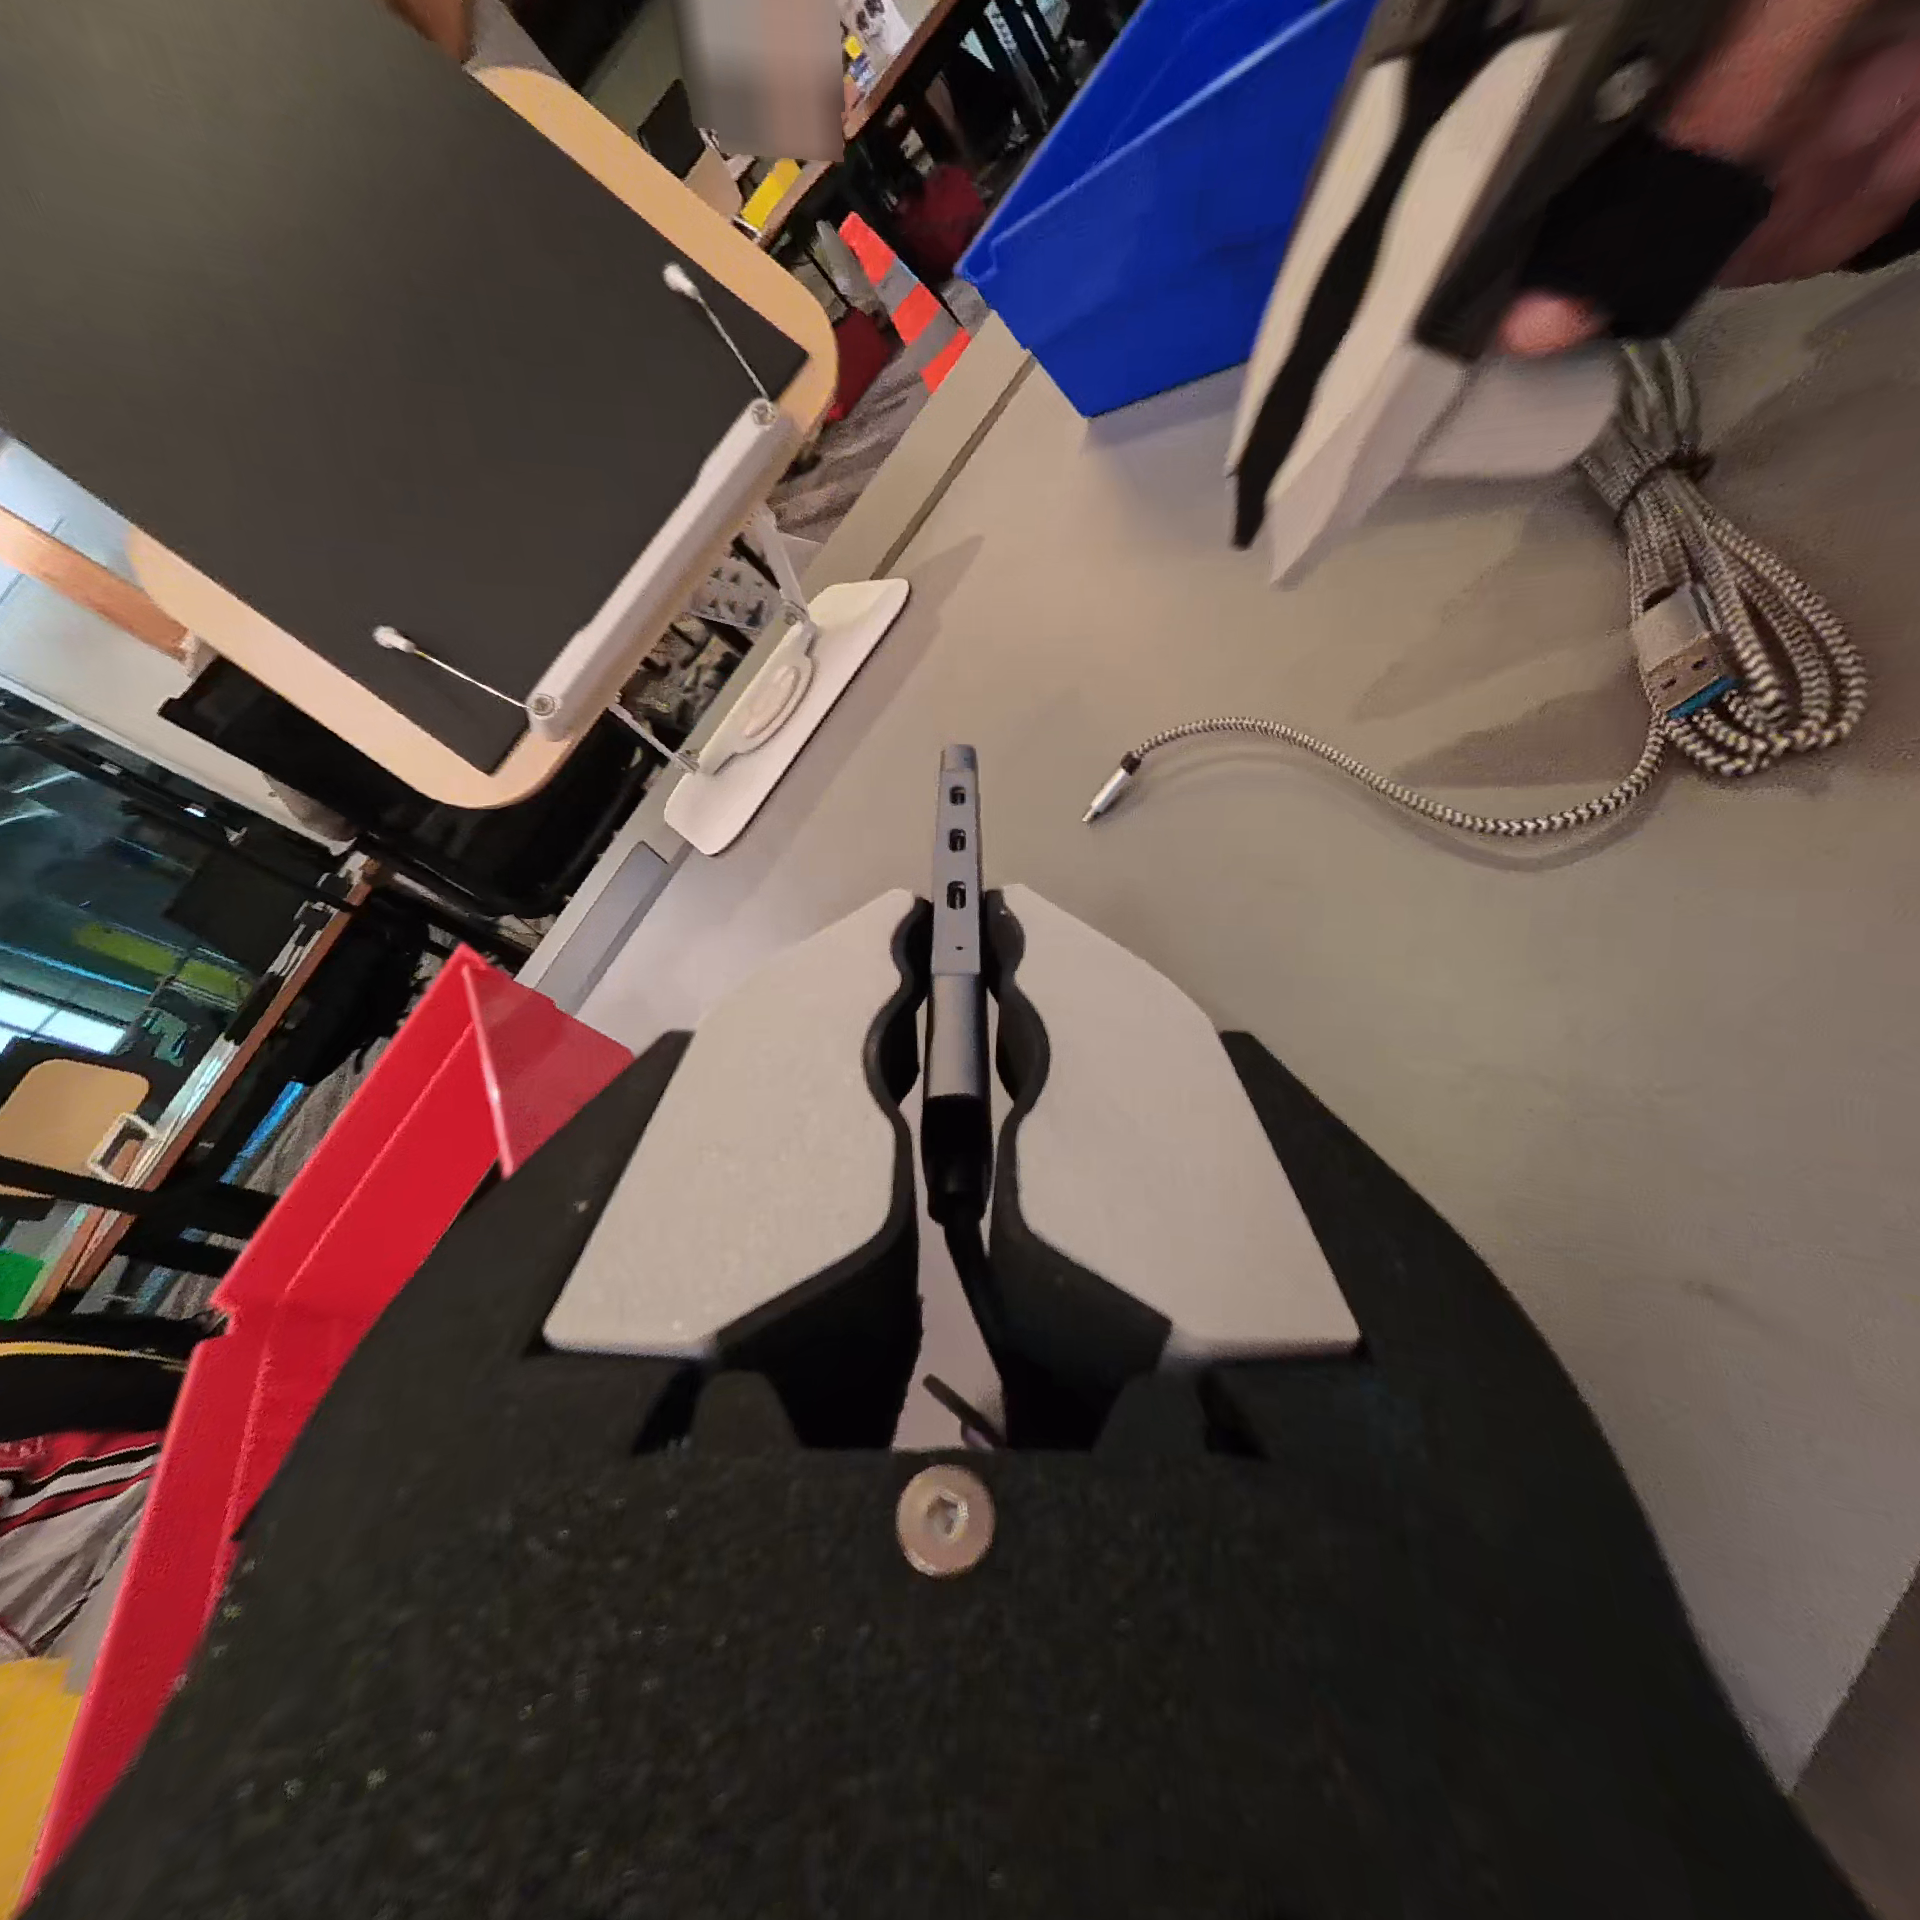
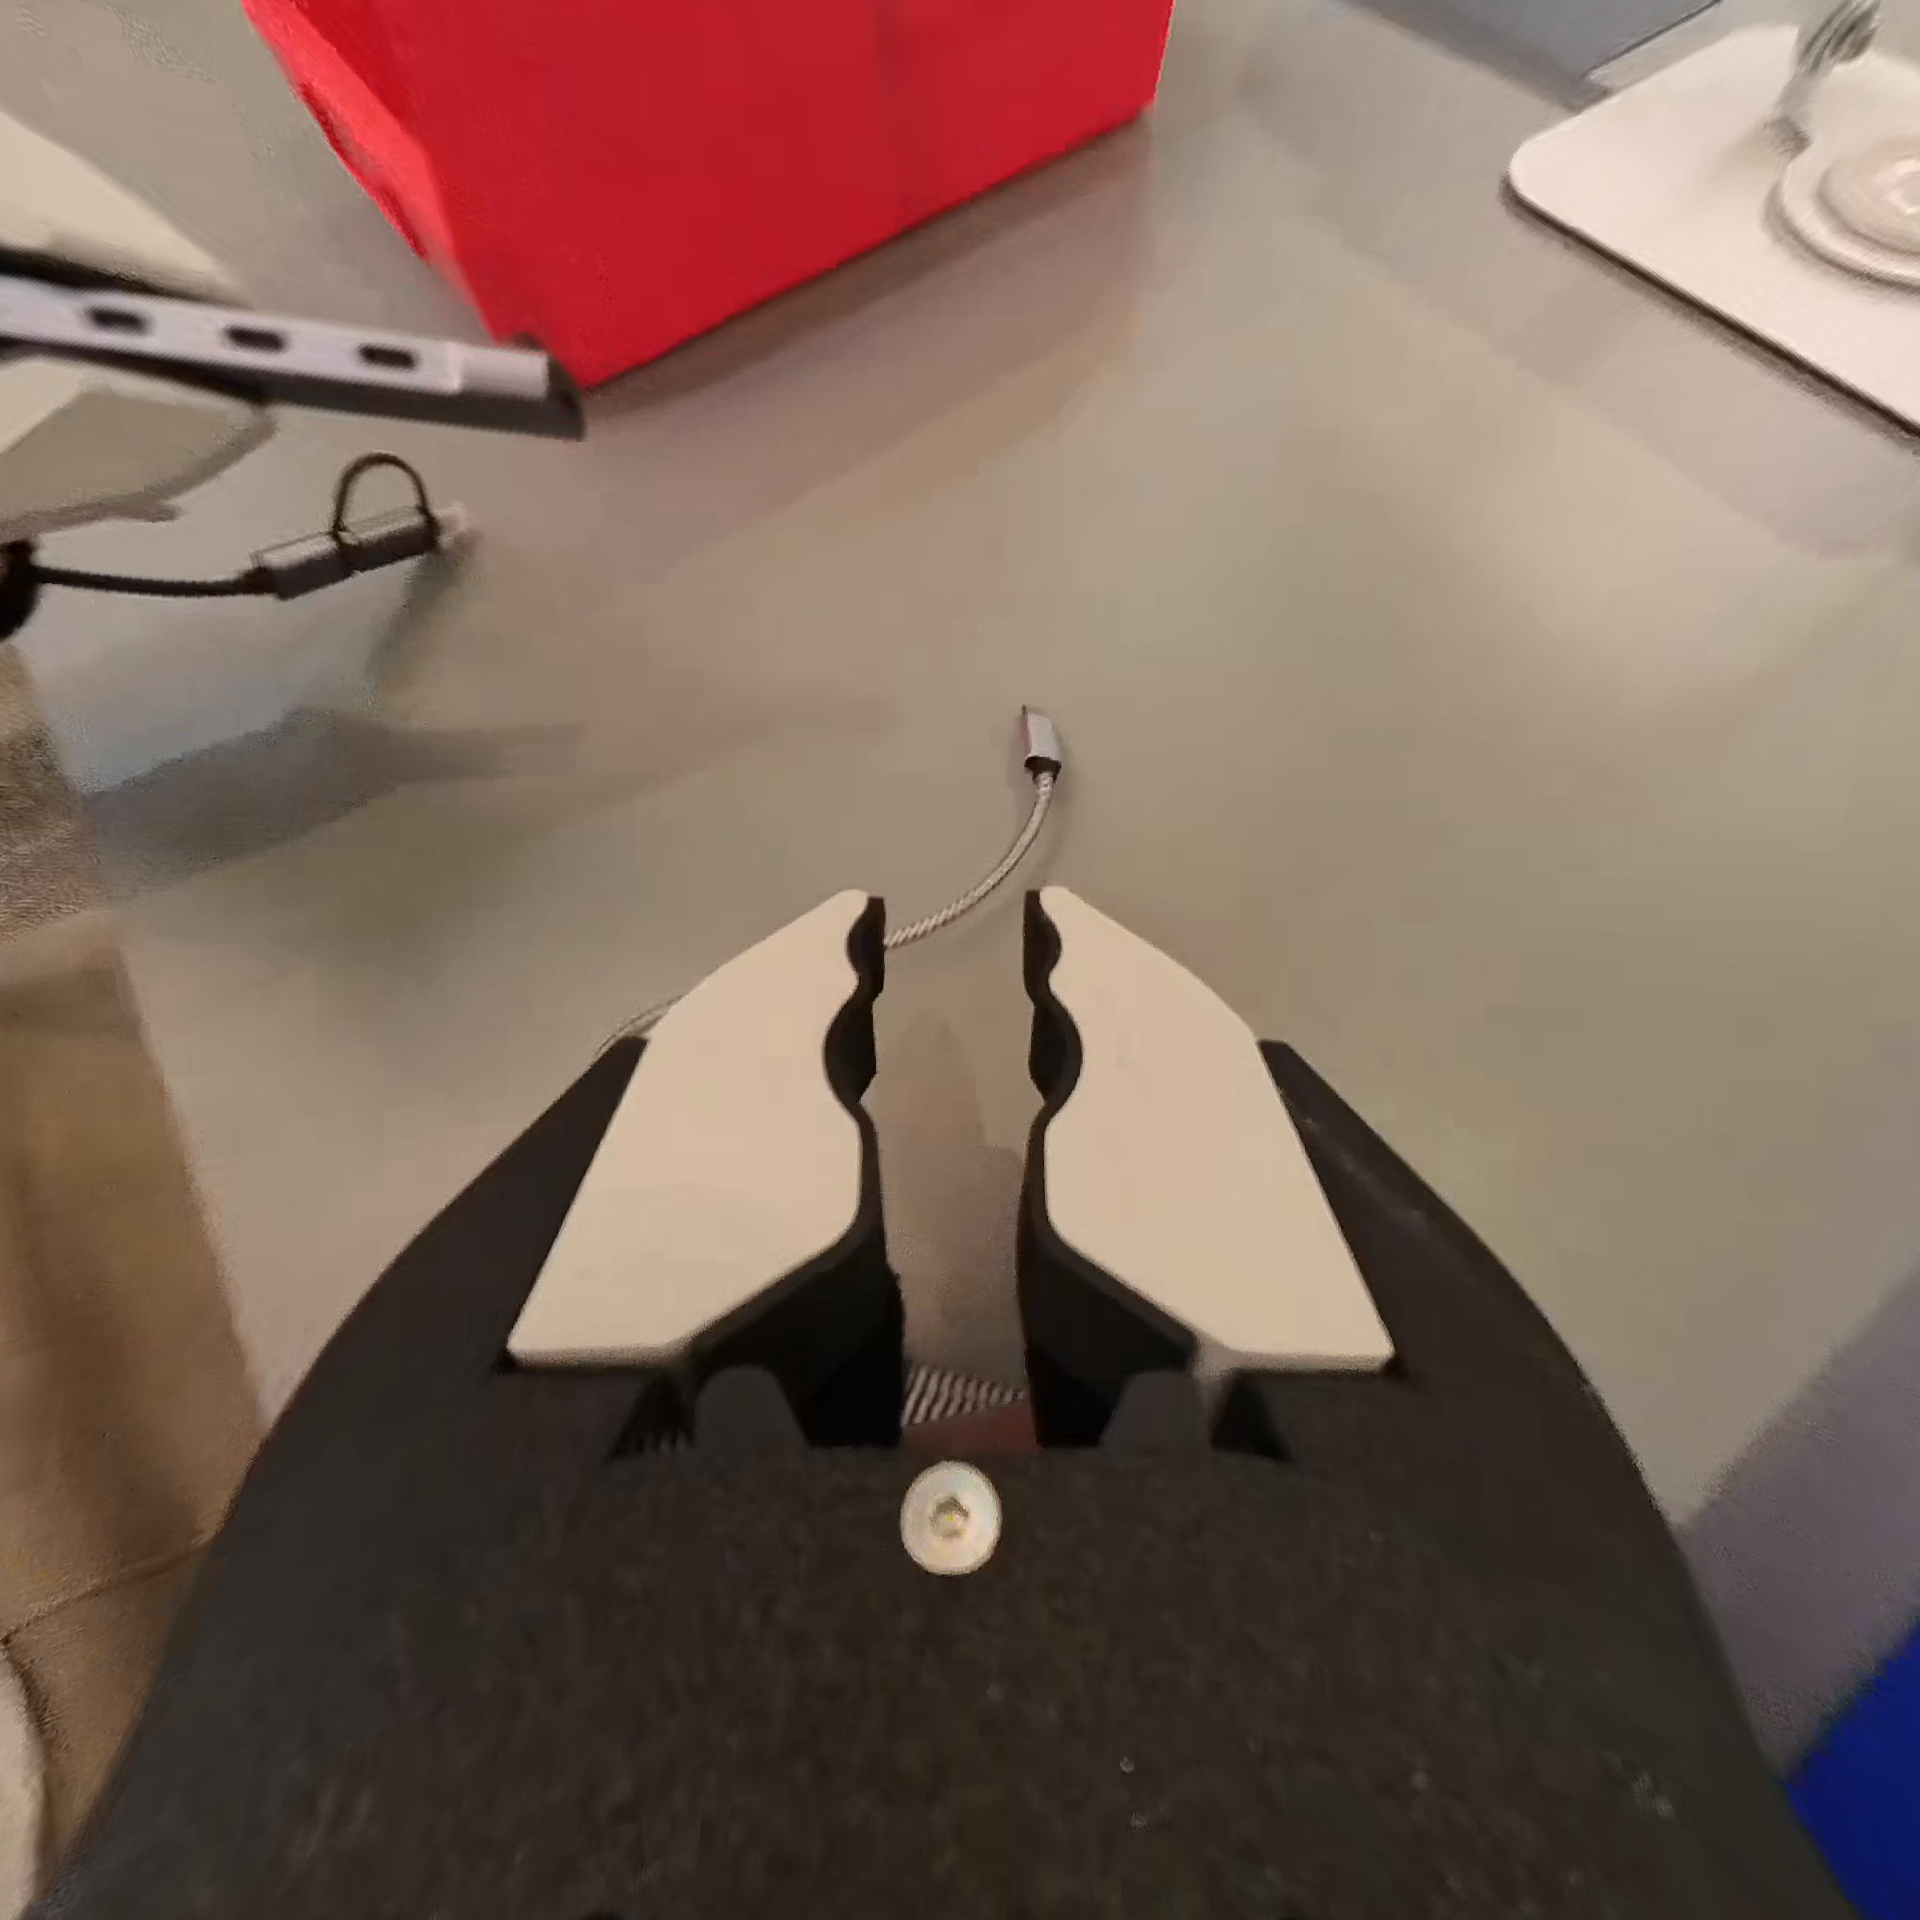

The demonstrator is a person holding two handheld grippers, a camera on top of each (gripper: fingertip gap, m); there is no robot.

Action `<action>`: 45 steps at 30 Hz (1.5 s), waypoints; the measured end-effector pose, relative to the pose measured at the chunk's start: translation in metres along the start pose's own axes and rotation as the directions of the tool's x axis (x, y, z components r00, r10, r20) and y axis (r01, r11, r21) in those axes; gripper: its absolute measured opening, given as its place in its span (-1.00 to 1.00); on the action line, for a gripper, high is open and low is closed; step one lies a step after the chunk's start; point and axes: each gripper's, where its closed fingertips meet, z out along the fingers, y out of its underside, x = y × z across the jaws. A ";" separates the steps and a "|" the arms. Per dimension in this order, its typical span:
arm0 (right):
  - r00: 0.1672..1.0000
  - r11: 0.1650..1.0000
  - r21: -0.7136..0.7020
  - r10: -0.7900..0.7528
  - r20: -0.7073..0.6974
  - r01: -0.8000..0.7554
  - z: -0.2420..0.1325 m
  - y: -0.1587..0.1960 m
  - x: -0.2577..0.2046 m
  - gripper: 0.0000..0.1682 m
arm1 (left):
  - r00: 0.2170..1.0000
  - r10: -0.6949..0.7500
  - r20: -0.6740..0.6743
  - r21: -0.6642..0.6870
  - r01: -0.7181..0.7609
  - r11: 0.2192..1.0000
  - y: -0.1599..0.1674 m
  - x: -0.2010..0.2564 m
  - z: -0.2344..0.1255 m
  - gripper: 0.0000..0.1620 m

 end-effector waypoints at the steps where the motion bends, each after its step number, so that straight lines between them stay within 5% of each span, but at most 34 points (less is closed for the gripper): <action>1: 1.000 1.000 -0.020 0.001 -0.006 -0.001 0.010 -0.003 0.004 -0.71 | 1.000 -0.009 -0.001 0.006 0.009 1.000 0.000 0.000 0.002 -0.89; 7: 0.995 0.980 -0.171 0.103 0.006 -0.100 0.058 0.002 0.021 -0.77 | 0.995 -0.093 -0.023 0.024 0.094 0.995 0.002 0.000 0.013 -0.89; 22: 0.998 0.952 -0.304 0.027 0.061 -0.007 0.086 0.003 0.003 -0.75 | 0.995 -0.093 -0.020 -0.006 0.093 0.996 0.013 -0.009 0.022 -0.89; 24: 0.996 0.955 -0.297 0.052 0.076 -0.027 0.088 0.003 0.002 -0.95 | 0.994 -0.104 -0.029 -0.006 0.104 0.995 0.014 -0.008 0.023 -0.89; 31: 0.989 0.981 -0.167 -0.077 0.130 0.098 0.036 -0.042 -0.013 -0.97 | 0.998 -0.063 -0.029 -0.038 0.062 0.997 0.014 -0.008 0.039 -0.89; 36: 0.966 0.955 -0.179 -0.208 0.156 0.235 -0.015 -0.059 -0.037 -0.97 | 0.996 0.093 -0.012 -0.095 -0.093 0.991 0.009 -0.003 0.058 -0.89; 45: 0.977 0.944 -0.264 -0.170 0.130 0.200 -0.007 -0.041 -0.042 -0.97 | 0.964 0.264 0.004 -0.100 -0.263 0.960 -0.015 0.018 0.073 -0.89</action>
